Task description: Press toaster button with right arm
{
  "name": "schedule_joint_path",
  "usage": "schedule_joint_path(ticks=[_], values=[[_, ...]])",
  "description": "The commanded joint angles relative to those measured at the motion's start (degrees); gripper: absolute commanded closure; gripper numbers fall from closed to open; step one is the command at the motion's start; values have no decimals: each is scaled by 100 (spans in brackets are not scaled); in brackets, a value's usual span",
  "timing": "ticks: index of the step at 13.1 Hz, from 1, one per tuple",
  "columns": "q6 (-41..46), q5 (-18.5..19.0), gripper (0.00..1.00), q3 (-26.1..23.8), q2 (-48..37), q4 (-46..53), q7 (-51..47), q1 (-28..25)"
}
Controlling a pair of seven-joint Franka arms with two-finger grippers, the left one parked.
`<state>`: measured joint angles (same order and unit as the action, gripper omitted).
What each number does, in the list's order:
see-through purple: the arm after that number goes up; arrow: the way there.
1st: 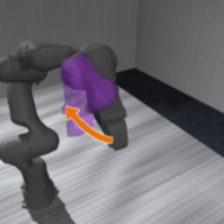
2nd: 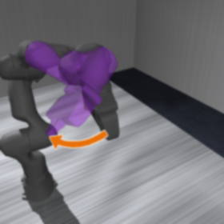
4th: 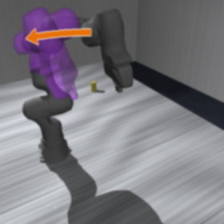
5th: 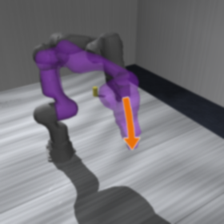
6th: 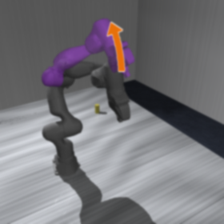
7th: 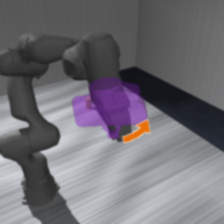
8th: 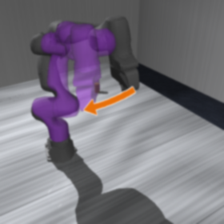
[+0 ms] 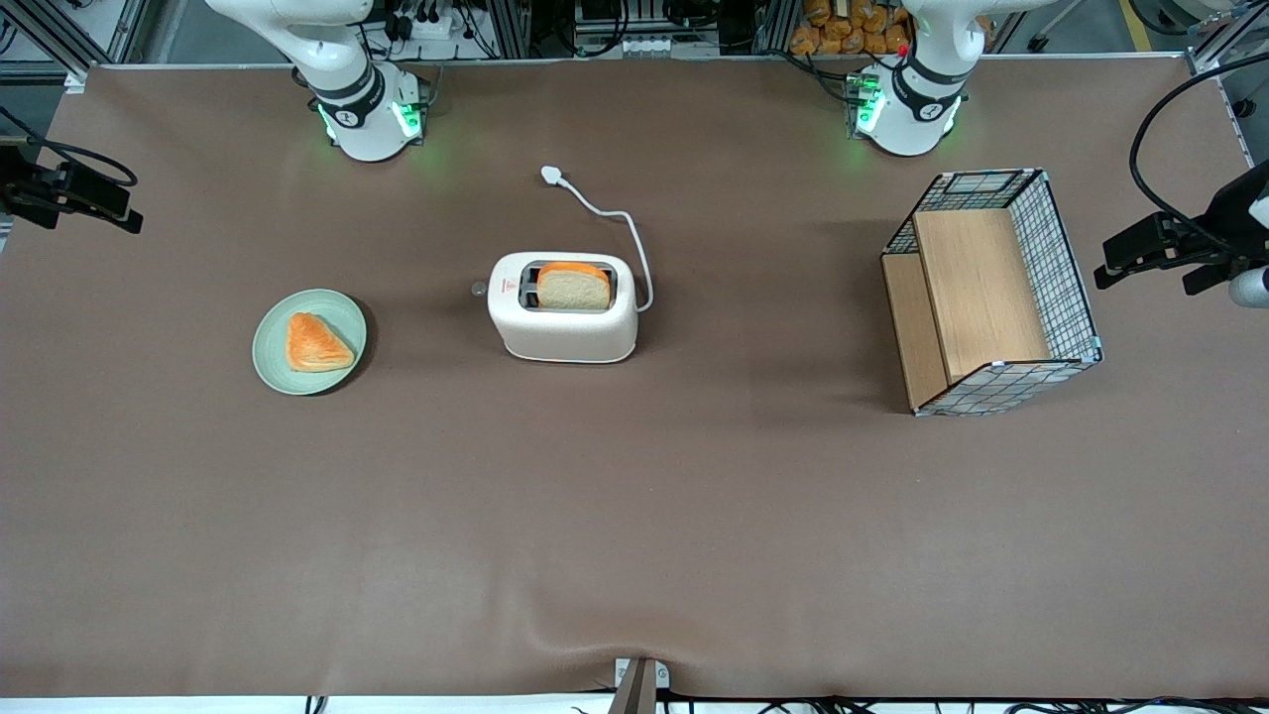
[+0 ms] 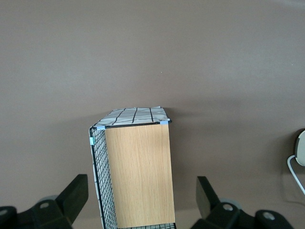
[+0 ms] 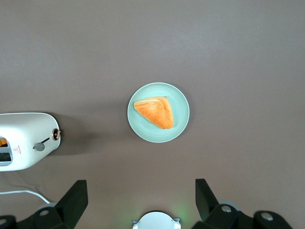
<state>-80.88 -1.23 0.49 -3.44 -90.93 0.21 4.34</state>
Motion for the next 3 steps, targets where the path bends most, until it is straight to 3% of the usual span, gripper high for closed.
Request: schedule_joint_path(ticks=[1, 3], values=[[90, 35, 0, 74, 89, 181, -74, -100], [90, 27, 0, 74, 89, 181, -74, -92]])
